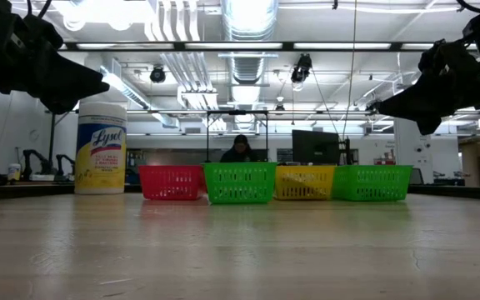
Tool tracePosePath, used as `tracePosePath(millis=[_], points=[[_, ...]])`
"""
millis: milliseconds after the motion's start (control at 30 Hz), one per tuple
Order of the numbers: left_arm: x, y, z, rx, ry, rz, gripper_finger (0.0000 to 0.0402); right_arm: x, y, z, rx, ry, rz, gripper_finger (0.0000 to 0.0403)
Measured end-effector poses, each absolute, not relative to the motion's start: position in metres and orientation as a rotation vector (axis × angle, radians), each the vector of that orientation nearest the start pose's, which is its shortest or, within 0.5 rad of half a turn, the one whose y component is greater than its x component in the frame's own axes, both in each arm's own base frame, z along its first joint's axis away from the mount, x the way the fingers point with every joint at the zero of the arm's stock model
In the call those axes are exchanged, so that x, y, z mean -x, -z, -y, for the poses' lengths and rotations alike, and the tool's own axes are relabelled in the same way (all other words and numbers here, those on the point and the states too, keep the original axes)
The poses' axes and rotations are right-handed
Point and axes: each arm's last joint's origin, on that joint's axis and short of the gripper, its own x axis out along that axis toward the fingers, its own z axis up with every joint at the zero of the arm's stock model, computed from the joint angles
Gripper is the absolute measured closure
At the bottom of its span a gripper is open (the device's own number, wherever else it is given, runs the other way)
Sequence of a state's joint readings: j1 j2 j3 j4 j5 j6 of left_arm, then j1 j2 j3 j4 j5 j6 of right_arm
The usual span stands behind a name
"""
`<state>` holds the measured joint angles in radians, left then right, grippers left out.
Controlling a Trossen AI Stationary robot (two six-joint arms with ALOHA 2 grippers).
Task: Pick & Place First Aid Supplies
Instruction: Return to Home Position
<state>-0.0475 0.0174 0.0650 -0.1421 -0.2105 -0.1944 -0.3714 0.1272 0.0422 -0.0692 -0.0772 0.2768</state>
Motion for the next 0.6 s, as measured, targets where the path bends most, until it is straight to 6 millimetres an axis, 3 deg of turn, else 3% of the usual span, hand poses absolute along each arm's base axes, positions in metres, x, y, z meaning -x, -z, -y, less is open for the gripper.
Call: tracePosePath(millis=[600], points=[[-0.0937,-0.1706,-0.0016,0.181,-0.172,-0.078,0.0278,-0.0966,-0.1612,0.0352,-0.309,0.313,-0.109,0.0322]])
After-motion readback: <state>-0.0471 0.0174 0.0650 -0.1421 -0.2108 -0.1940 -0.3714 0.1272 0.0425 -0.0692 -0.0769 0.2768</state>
